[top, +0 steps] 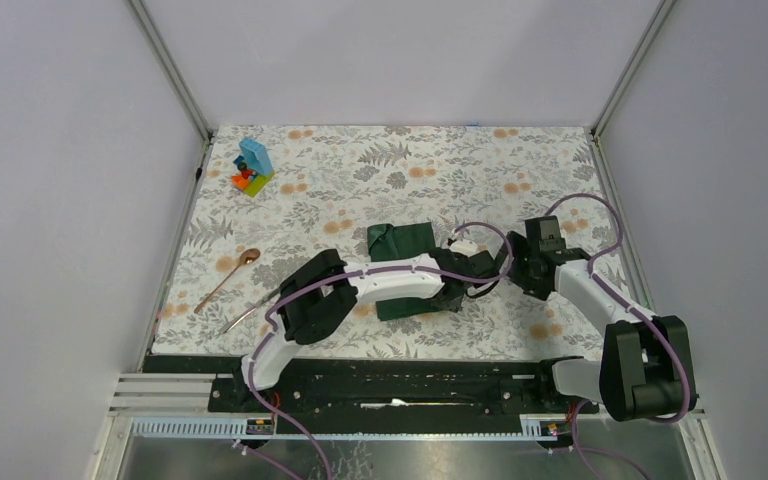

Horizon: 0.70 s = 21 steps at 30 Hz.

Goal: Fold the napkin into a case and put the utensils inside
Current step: Pick up the 2/3-rectangle-folded napkin from the center of the board.

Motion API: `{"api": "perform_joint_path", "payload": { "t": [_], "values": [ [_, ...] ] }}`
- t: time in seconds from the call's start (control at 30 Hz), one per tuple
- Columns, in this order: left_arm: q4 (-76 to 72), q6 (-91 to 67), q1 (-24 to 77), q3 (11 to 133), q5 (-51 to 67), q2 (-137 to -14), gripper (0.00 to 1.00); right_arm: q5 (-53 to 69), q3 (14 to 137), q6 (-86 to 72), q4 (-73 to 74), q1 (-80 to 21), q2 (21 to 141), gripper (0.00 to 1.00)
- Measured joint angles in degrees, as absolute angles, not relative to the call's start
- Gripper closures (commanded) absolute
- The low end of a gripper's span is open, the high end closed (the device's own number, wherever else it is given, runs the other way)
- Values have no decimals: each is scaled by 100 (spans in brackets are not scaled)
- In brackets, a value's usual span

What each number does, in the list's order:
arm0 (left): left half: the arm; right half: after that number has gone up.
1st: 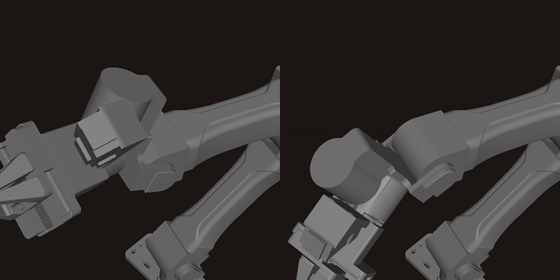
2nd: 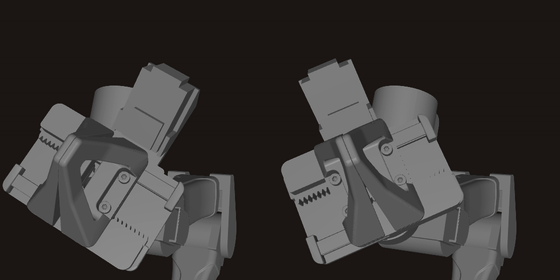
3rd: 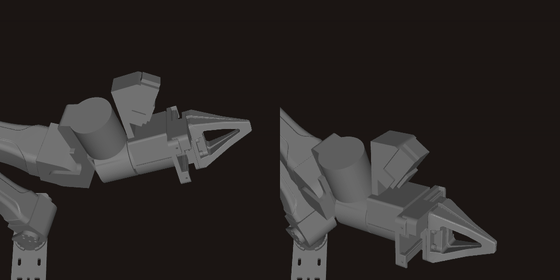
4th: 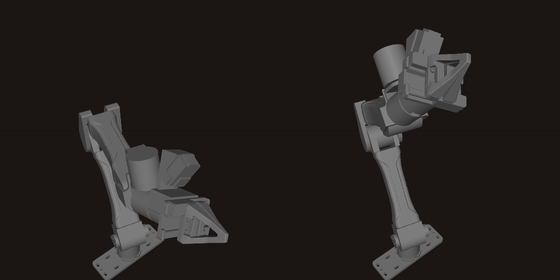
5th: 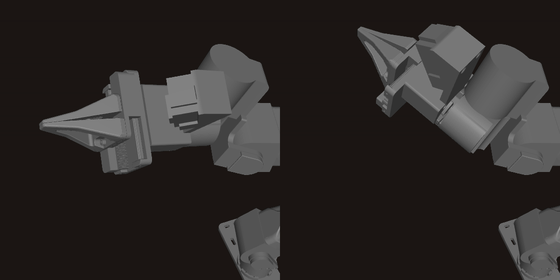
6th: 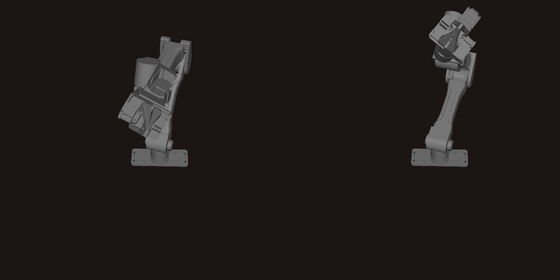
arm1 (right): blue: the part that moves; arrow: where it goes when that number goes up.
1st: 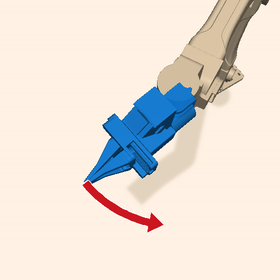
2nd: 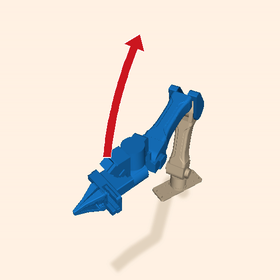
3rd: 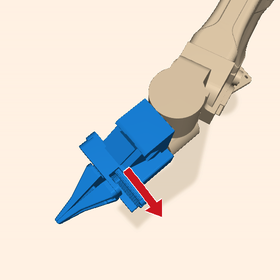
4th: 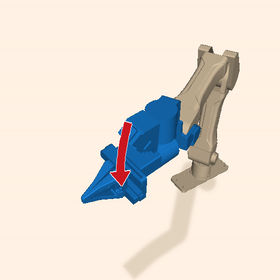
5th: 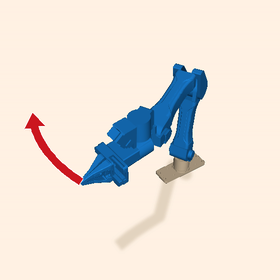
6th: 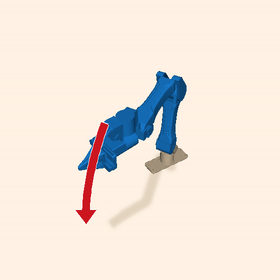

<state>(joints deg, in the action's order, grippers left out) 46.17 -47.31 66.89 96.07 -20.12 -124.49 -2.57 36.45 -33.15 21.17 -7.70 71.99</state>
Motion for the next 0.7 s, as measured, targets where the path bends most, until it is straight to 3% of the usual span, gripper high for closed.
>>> {"api": "perform_joint_path", "payload": {
  "t": [0.27,0.7],
  "values": [
    [4051,-4587,6510,9054,-1649,-12127,99,886,3601,-3015,1726,-764,7391,0],
    [3293,-4506,6187,7603,-1050,-10862,100,3994,3461,-3623,-832,-788,8919,0]
  ]
}}
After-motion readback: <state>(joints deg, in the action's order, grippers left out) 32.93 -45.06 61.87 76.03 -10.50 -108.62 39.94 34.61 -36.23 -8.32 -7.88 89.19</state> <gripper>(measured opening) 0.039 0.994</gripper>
